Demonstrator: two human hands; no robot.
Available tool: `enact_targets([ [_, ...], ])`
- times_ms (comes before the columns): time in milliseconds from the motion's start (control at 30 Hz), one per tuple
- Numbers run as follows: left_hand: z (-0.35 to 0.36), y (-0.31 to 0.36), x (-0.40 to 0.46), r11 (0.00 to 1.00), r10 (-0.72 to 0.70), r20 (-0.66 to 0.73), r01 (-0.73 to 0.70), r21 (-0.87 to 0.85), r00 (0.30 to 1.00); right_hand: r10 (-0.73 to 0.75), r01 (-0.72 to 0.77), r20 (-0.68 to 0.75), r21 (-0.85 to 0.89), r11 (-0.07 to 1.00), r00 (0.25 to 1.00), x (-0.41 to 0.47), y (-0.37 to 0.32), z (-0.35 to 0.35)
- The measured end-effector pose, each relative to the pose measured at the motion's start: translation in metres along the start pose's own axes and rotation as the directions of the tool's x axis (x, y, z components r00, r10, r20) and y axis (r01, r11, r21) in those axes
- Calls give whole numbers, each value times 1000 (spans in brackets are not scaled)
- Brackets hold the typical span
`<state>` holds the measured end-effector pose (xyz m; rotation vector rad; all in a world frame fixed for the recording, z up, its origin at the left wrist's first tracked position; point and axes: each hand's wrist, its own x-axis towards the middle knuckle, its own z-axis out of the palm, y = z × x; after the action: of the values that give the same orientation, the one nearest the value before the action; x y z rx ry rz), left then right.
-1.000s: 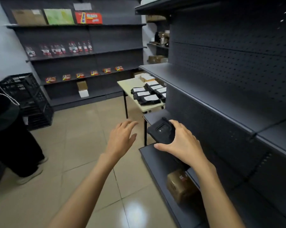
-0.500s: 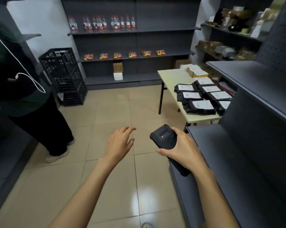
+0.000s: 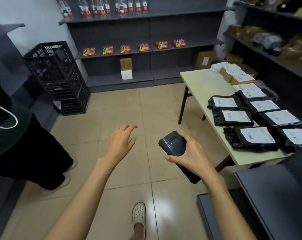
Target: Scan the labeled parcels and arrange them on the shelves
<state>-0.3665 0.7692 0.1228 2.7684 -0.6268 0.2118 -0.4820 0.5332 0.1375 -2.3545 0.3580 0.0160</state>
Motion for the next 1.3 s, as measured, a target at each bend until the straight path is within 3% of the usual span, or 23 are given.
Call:
enact_targets([
  [200, 31, -32, 184, 985, 174, 80, -173, -13, 982, 139, -140, -109, -4, 990, 984, 150, -18, -6],
  [433, 103, 2, 357, 927, 376, 251, -363, -98, 892, 356, -349, -208, 70, 934, 911, 265, 17, -43],
  [967, 265, 211, 692, 757, 647, 376, -615, -219, 663, 620, -604, -284, 151, 782, 732, 528, 186, -205],
  [1067, 294, 245, 727, 712, 688, 416, -665, -226, 595, 674, -660, -255, 152, 736, 693, 548, 210, -220],
  [1300, 374, 328, 799, 582, 777, 503, -738, -342, 379, 813, -783, -257, 230, 577, 523, 595, 267, -252],
])
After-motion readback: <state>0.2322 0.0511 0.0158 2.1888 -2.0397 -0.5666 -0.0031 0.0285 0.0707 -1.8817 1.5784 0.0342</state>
